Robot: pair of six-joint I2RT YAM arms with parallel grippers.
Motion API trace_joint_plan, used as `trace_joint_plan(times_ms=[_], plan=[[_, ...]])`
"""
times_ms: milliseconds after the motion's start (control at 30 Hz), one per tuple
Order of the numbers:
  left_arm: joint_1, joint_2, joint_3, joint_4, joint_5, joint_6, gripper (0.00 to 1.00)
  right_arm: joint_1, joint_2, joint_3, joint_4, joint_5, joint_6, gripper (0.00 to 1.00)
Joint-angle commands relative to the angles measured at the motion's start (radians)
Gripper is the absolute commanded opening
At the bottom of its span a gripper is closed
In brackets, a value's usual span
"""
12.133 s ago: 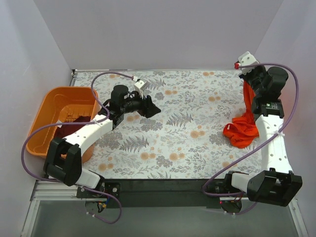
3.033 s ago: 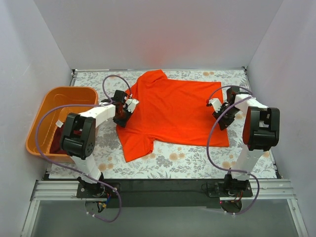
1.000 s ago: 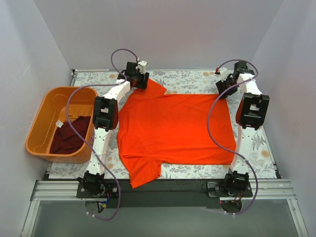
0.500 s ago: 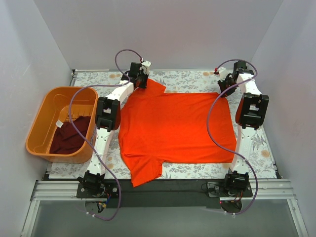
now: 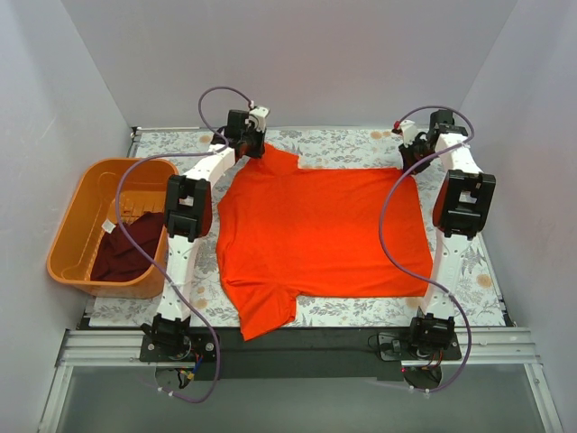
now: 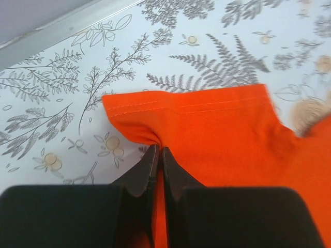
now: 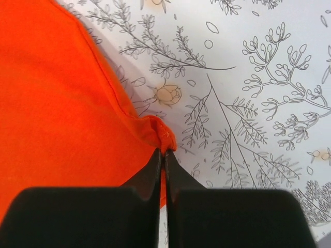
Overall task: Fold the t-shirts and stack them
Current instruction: Fold the tshirt
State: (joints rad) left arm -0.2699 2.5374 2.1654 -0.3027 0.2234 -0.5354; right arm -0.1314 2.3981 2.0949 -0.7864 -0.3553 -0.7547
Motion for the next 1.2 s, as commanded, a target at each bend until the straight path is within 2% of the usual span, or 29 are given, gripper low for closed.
trace_joint_plan(times_ms=[0,400,633,733,933,1167], plan=[[0.005,-0.238,-0.059,0.063,0.091,0.018,0.00,-0.007,-0.135,-0.021,0.007,-0.060,-0.034,0.01],[0.005,-0.471,-0.311,0.063,0.132,0.078,0.00,-0.022,-0.267,-0.165,-0.002,-0.089,-0.116,0.01],[0.001,-0.684,-0.554,0.036,0.139,0.083,0.00,-0.031,-0.385,-0.329,-0.010,-0.111,-0.211,0.01],[-0.012,-0.776,-0.708,0.030,0.128,0.071,0.00,-0.039,-0.425,-0.399,-0.013,-0.119,-0.256,0.01],[-0.080,-0.920,-0.893,0.017,0.099,0.035,0.00,-0.045,-0.458,-0.487,-0.017,-0.108,-0.327,0.01],[-0.144,-0.963,-1.056,-0.010,0.021,-0.026,0.00,-0.045,-0.442,-0.579,-0.017,-0.073,-0.399,0.01]])
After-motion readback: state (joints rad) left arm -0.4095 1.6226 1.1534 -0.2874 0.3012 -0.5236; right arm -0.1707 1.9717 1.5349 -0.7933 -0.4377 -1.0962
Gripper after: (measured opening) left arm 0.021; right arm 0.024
